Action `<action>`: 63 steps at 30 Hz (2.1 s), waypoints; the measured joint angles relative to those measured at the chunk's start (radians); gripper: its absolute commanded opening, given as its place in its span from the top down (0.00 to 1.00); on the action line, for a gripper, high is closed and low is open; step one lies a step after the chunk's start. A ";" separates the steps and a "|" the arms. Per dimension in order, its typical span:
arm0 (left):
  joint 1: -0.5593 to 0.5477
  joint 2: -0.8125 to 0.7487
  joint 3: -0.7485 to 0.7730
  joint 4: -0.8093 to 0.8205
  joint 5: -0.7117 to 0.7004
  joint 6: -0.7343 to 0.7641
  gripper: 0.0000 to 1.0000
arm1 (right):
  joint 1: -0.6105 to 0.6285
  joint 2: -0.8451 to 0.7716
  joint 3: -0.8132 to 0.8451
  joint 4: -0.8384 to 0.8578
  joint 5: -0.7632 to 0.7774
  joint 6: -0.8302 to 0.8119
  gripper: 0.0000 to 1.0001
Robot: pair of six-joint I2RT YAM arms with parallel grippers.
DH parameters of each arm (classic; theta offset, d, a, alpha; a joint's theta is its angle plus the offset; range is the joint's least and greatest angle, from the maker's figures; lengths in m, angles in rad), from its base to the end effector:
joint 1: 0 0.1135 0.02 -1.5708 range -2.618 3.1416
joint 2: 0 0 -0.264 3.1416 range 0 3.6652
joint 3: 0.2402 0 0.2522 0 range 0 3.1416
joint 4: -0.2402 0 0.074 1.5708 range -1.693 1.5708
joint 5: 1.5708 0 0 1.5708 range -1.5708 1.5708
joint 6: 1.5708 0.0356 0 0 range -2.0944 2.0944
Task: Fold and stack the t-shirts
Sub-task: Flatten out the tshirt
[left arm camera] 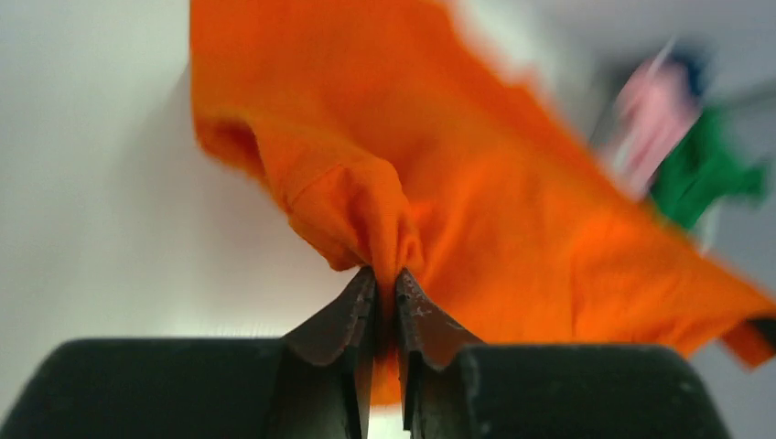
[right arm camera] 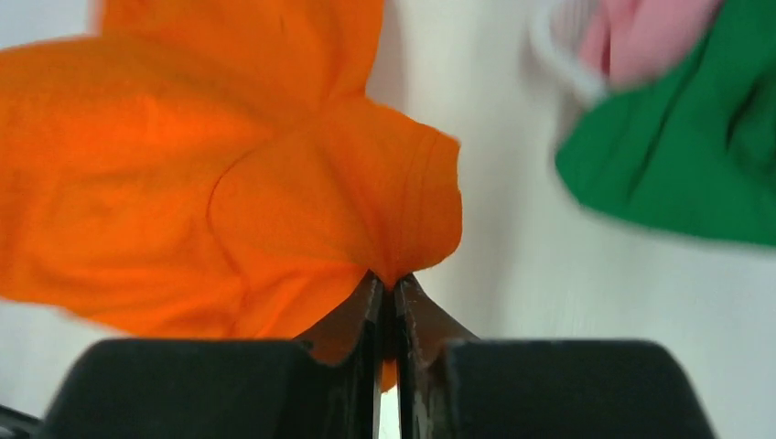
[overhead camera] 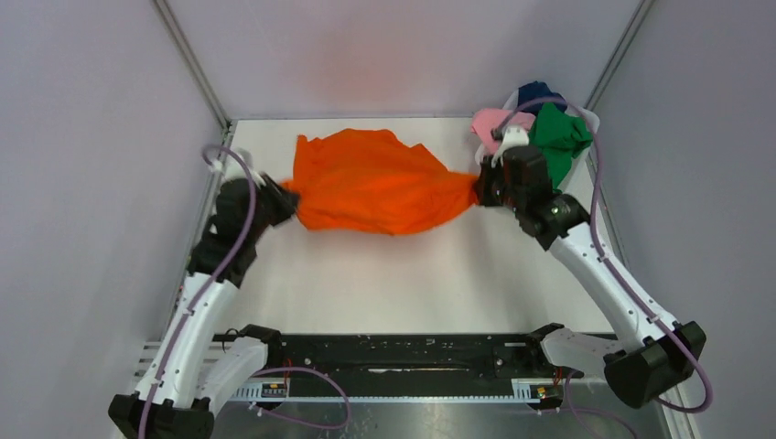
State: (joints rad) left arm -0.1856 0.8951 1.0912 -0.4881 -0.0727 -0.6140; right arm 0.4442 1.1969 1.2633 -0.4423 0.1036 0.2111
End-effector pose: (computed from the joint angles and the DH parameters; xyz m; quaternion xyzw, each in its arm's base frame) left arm 0.1856 -0.0322 0.3945 -0.1916 0.7790 -0.2052 0.5606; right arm 0.2416 0.1109 0.3952 -0.0671 0.8234 0.1403 0.5457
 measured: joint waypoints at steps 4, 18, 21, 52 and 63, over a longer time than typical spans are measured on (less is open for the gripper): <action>-0.095 -0.140 -0.444 -0.052 0.112 -0.127 0.43 | -0.006 -0.101 -0.295 -0.011 0.039 0.059 0.40; -0.272 -0.154 -0.455 -0.077 0.240 -0.193 0.01 | -0.019 -0.136 -0.369 -0.155 0.160 0.259 0.00; -0.246 0.074 -0.280 -0.008 0.180 -0.138 0.01 | 0.045 -0.156 -0.436 -0.114 0.075 0.296 0.00; -0.574 0.677 -0.389 0.552 0.389 -0.389 0.01 | 0.019 0.939 0.439 -0.011 -0.099 0.194 0.00; -0.642 0.718 -0.072 0.498 0.276 -0.352 0.01 | -0.050 1.107 1.030 -0.220 -0.103 0.034 0.00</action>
State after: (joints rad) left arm -0.8280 1.6135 1.0191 0.0097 0.2031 -0.9657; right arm 0.3943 2.3035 2.2936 -0.6624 0.0006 0.2451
